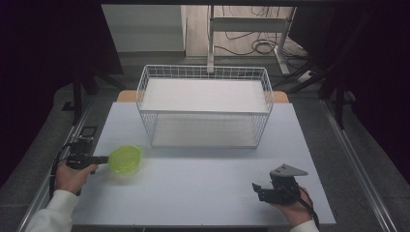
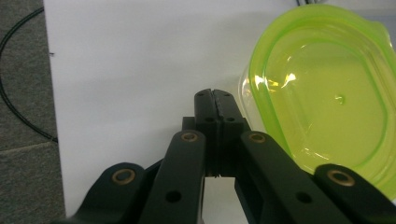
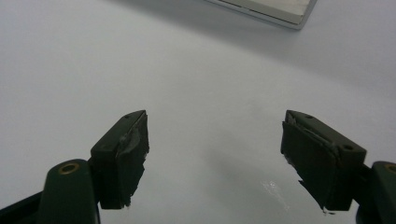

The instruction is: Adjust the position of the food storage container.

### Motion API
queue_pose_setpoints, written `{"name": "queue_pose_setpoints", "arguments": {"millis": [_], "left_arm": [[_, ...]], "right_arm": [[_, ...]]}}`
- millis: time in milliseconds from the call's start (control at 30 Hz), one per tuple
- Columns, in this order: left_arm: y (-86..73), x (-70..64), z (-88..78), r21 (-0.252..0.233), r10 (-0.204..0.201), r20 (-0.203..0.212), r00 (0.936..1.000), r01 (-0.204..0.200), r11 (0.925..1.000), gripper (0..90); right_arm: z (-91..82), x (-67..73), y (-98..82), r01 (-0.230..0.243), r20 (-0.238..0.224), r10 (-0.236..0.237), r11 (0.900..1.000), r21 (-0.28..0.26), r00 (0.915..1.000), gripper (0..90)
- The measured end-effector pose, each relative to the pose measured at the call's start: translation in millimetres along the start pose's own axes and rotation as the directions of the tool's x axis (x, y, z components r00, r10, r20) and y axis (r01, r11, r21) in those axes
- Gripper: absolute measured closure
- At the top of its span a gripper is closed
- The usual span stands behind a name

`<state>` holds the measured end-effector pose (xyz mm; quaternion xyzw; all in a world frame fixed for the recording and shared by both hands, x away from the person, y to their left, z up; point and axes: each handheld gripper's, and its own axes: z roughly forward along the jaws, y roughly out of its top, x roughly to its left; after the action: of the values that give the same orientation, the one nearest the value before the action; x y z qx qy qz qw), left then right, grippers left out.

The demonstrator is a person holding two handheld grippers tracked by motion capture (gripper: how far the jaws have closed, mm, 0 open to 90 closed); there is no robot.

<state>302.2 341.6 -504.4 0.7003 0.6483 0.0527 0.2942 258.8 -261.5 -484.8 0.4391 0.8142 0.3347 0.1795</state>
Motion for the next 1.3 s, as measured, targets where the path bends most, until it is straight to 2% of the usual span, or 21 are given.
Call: {"name": "queue_pose_setpoints", "arguments": {"millis": [667, 833, 1300], "left_arm": [[3.1, -22.1, 14.5, 0.017, 0.033, 0.040, 0.9986, -0.034, 0.9993, 90.0], [5.2, -30.9, 18.1, 0.022, 0.055, 0.049, 0.9973, -0.056, 0.9982, 90.0], [6.8, -54.3, 32.8, 0.034, 0.061, 0.079, 0.9950, -0.064, 0.9973, 90.0]], "right_arm": [[0.5, 0.1, -1.0, 0.004, 0.011, -0.004, 1.000, 0.010, 0.9999, 23.4], [0.8, 0.4, -1.0, 0.005, 0.011, -0.005, 1.000, 0.013, 0.9999, 23.4], [1.7, 0.9, -1.2, 0.006, 0.016, -0.006, 1.000, 0.014, 0.9999, 23.4]]}}
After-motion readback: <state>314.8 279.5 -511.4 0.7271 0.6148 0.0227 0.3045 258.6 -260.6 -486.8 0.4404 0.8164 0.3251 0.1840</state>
